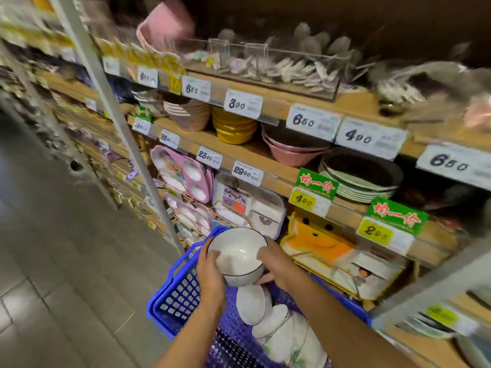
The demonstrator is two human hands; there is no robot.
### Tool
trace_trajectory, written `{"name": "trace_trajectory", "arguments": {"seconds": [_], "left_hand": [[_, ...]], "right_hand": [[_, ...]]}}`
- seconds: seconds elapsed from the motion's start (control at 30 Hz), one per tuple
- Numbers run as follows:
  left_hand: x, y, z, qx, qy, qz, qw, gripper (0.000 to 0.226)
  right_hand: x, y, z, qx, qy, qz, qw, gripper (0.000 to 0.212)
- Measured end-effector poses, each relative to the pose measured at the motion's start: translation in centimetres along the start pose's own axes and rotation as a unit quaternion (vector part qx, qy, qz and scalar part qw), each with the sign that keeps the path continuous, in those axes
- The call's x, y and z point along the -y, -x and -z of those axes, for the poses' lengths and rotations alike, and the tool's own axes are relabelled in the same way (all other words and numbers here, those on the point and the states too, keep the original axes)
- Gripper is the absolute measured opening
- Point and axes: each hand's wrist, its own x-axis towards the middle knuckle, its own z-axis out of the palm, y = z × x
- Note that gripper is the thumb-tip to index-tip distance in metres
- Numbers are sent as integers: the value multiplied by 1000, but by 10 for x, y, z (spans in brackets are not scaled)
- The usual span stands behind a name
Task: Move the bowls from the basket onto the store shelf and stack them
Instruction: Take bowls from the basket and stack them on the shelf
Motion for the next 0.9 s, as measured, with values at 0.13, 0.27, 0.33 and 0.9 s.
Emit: {"name": "trace_trajectory", "arguments": {"seconds": [0.13, 0.27, 0.33, 0.9], "left_hand": [[-53, 30, -20, 27, 71, -35, 997, 33], [-95, 73, -35, 106, 106, -29, 988, 36], [-110, 95, -45, 153, 107, -40, 982, 35], [-105, 323, -140, 457, 56, 33, 887, 32]], "right_hand": [[37, 56, 13, -7, -2, 74, 997, 43], [52, 116, 26, -56, -43, 172, 983, 49], [56, 144, 31, -104, -76, 229, 965, 49], [0, 357, 145, -427, -279, 369, 777, 24]]}}
